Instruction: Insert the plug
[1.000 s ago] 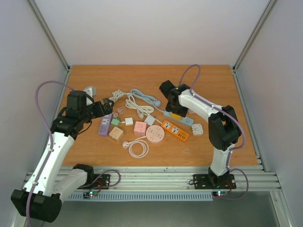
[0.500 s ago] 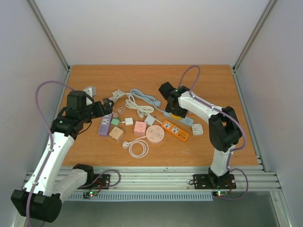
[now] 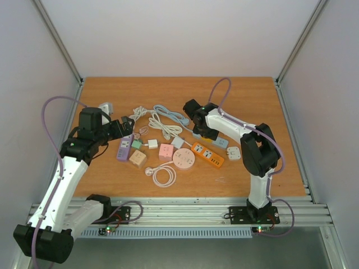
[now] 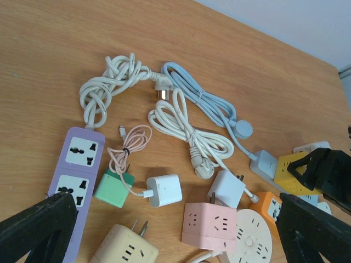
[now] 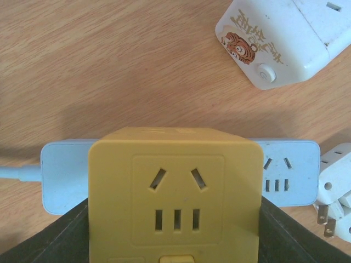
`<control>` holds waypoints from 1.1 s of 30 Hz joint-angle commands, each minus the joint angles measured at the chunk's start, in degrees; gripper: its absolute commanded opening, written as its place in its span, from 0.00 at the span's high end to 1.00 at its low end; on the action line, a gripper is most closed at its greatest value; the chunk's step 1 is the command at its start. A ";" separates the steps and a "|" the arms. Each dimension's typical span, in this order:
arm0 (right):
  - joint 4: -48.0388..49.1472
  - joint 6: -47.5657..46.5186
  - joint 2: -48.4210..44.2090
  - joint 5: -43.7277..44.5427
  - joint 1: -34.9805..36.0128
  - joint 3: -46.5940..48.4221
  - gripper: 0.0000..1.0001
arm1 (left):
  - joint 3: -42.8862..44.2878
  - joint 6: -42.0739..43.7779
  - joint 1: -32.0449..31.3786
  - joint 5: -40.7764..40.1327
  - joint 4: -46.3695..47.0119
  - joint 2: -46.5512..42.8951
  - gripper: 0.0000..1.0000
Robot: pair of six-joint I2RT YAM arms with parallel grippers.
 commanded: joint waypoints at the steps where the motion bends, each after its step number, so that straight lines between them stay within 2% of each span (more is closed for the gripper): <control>1: 3.46 2.54 10.12 -5.90 -0.68 -4.75 0.71 | -0.53 0.98 0.44 -0.36 1.93 0.34 0.01; 8: -0.20 5.06 11.41 -5.14 -0.62 3.99 0.67 | -0.53 0.89 0.53 -0.15 1.97 0.75 0.01; 11: -3.28 7.85 12.06 -4.90 -0.62 9.01 0.63 | -0.62 0.82 0.62 -0.01 1.97 0.95 0.01; 16: -1.91 7.52 11.96 -5.63 -0.69 14.05 0.56 | -0.62 0.80 0.80 0.19 2.09 1.35 0.01; 19: -1.03 7.20 11.21 -5.46 -0.65 15.17 0.41 | -0.62 0.71 0.93 0.33 2.16 1.52 0.01; 23: 0.93 5.18 7.17 -4.43 -0.64 13.70 0.03 | -0.64 0.71 0.97 0.66 2.29 1.66 0.01; 27: 3.67 0.44 -0.61 -3.09 -0.67 9.88 0.01 | -0.62 0.71 1.06 1.04 2.34 1.53 0.01; 33: 1.52 -1.00 -10.51 0.73 -3.00 4.28 0.01 | -0.63 0.80 1.06 1.95 2.71 1.30 0.01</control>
